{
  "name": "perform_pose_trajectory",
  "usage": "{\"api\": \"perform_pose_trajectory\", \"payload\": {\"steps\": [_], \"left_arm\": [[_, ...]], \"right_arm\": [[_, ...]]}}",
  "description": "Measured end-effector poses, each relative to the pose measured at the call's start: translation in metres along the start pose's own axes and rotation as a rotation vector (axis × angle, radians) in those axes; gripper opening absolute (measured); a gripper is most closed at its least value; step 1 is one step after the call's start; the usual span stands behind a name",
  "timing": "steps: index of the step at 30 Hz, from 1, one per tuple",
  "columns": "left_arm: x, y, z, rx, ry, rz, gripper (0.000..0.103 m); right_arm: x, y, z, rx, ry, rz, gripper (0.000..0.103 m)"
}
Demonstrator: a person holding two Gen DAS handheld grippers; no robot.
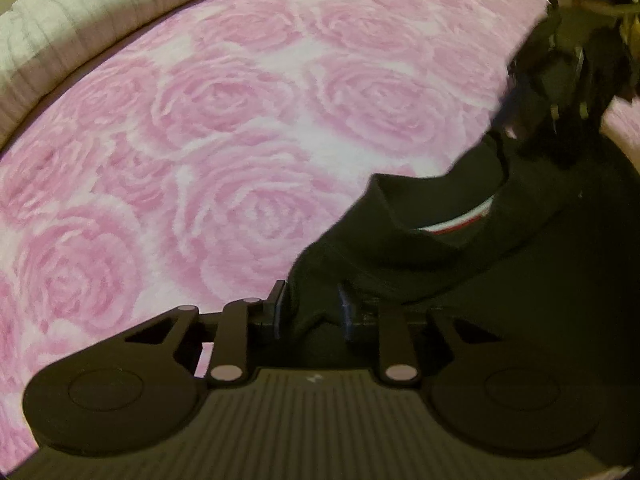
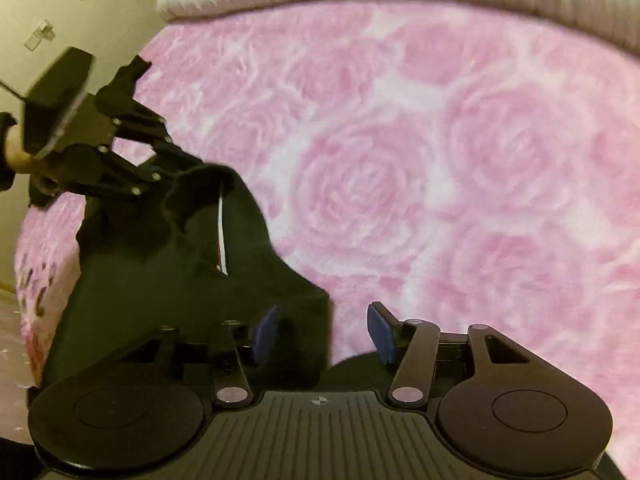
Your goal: Fold clothes
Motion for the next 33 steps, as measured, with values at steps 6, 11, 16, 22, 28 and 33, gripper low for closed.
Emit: {"api": "perform_pose_trajectory", "payload": {"steps": [6,11,16,22,28,33], "left_arm": [[0.001,0.009,-0.005,-0.022,0.031,-0.008,0.038],[-0.007,0.004,0.001,0.063,0.041,-0.049,0.007],[-0.029,-0.041,-0.032,-0.004,-0.063,0.101,0.002],[-0.051,-0.057,-0.093,-0.121,-0.184,0.19,0.002],[-0.062,-0.035,-0.141,-0.253,-0.283,0.136,0.016],[-0.032,-0.033,-0.159,-0.319,-0.42,0.127,0.023]], "right_arm": [[0.016,0.008,-0.009,0.039,-0.075,-0.033,0.004],[0.001,-0.036,-0.013,0.126,-0.099,0.089,0.002],[-0.061,-0.085,-0.009,0.211,-0.131,0.252,0.002],[-0.149,-0.096,0.001,0.288,-0.243,0.328,0.001],[-0.22,-0.078,0.018,0.336,-0.292,0.346,0.003],[-0.222,-0.066,0.046,0.413,-0.182,0.415,0.025]]}}
Point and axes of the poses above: each gripper's, at about its wrist camera, not at the fingertips, and y roughly the way its jaws point, z to its right, x to its underside, the point moved 9 cm from there along y, roughly the way its jaws point, and after that the axes turned 14 degrees about y, right-handed, at the moved point
